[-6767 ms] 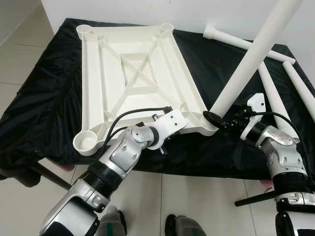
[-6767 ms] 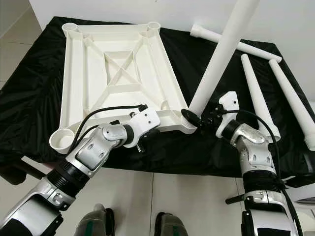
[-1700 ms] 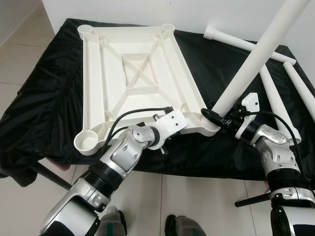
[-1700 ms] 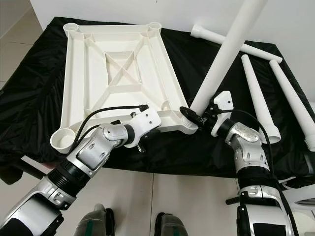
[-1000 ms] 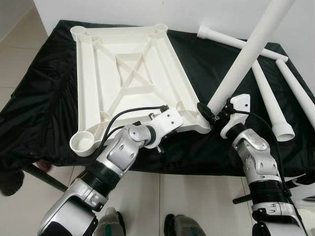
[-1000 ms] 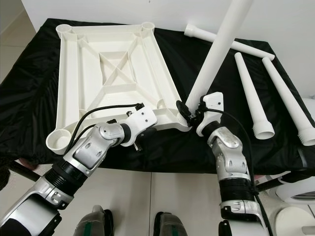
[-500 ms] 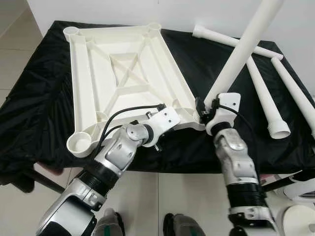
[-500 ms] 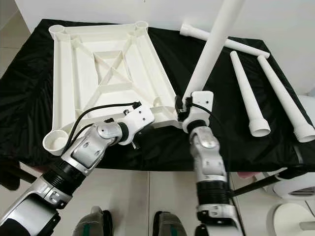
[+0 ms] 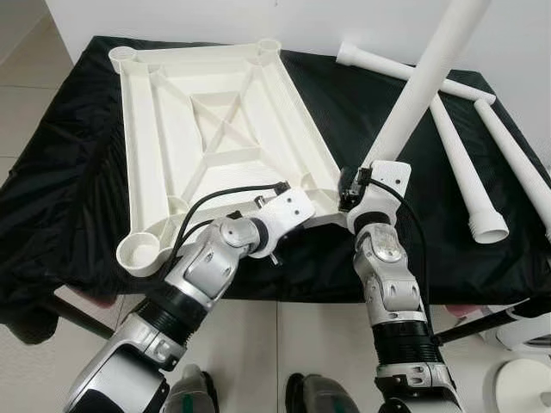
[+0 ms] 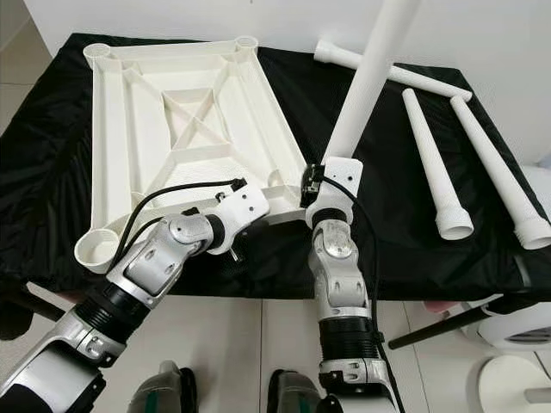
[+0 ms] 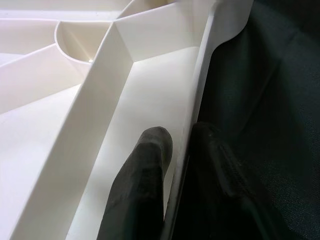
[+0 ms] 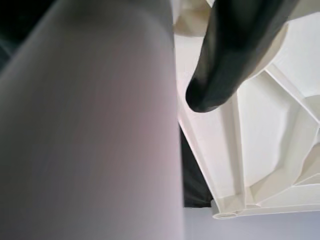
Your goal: Building children table
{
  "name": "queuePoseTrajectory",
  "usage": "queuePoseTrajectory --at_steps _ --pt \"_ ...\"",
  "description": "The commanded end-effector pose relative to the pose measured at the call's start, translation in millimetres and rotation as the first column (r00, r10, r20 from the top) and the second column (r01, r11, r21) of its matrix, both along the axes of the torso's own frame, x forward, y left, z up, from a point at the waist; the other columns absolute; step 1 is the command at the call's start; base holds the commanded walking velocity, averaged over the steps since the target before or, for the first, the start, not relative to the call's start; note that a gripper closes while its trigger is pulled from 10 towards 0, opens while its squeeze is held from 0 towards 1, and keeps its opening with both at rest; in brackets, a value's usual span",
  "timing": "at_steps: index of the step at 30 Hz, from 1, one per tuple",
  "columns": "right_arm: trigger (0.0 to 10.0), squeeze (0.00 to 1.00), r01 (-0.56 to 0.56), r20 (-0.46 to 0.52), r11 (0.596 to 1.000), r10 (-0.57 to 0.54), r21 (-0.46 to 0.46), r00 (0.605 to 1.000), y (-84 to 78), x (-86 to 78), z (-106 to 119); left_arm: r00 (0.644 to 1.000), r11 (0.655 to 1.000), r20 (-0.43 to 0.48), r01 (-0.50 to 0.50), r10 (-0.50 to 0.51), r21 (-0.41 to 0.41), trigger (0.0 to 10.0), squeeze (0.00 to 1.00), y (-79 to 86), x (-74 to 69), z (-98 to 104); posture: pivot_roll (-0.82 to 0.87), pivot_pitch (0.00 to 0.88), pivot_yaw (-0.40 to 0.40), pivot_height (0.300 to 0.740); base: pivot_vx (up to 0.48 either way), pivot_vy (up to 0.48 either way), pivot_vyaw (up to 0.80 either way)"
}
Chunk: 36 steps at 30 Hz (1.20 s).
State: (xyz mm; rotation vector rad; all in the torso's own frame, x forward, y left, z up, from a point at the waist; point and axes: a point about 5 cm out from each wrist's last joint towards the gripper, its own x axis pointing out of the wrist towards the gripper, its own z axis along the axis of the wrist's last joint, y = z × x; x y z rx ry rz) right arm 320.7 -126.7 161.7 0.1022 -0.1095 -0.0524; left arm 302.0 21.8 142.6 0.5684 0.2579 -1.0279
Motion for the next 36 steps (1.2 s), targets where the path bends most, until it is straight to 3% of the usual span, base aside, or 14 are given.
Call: queuePoseTrajectory --at_steps 1,10,11,13,18,21,26,36 --pt "10.0 1.00 -0.068 0.043 0.998 0.067 0.002 0.997 9.2 0.6 9.4 0.993 0.994 -0.045 0.109 -0.109 -0.001 10.0 0.00 -19.0 -15.3 -7.5 -0.02 0.096 -0.062 0.740 0.000 0.000 0.00" --pt "10.0 1.00 -0.161 0.058 0.987 0.162 -0.010 0.985 3.1 -3.5 9.5 0.994 0.995 -0.043 0.101 -0.101 -0.004 10.0 0.00 -18.1 -14.2 -6.9 -0.02 0.101 -0.062 0.740 0.000 0.000 0.00" --pt "10.0 0.00 -0.217 0.057 0.976 0.217 -0.009 0.974 1.3 -5.1 8.5 0.994 0.995 -0.043 0.101 -0.101 -0.005 10.0 0.00 -18.4 -14.6 -6.7 -0.02 0.102 -0.061 0.740 0.000 0.000 0.00" --pt "10.0 0.00 -0.300 0.060 0.954 0.301 -0.014 0.952 -2.0 -7.6 7.0 0.994 0.995 -0.044 0.101 -0.101 -0.006 10.0 0.00 -18.6 -14.6 -6.6 -0.02 0.103 -0.062 0.740 0.000 0.000 0.00" --pt "10.0 0.00 -0.368 0.063 0.929 0.371 -0.047 0.927 -8.4 -10.2 5.4 0.994 0.995 -0.044 0.099 -0.100 -0.007 10.0 0.00 -18.6 -14.4 -6.5 -0.02 0.104 -0.062 0.740 0.000 0.000 0.00" --pt "10.0 0.00 -0.449 0.028 0.887 0.454 -0.107 0.891 -30.7 -10.3 -0.3 0.994 0.995 -0.043 0.099 -0.099 -0.007 10.0 0.00 -18.8 -14.1 -6.3 -0.03 0.103 -0.062 0.740 0.000 0.000 0.00" --pt "10.0 0.00 -0.510 0.008 0.849 0.516 -0.141 0.856 -52.5 -8.3 0.2 0.994 0.995 -0.043 0.099 -0.099 -0.007 10.0 0.00 -18.9 -13.5 -6.1 -0.03 0.103 -0.060 0.740 0.000 0.000 0.00" --pt "10.0 0.00 -0.564 -0.040 0.803 0.568 -0.195 0.822 -85.8 -0.1 1.2 0.994 0.995 -0.040 0.104 -0.104 -0.008 10.0 0.00 -20.2 -13.0 -5.7 -0.03 0.099 -0.055 0.740 0.000 0.000 0.00"
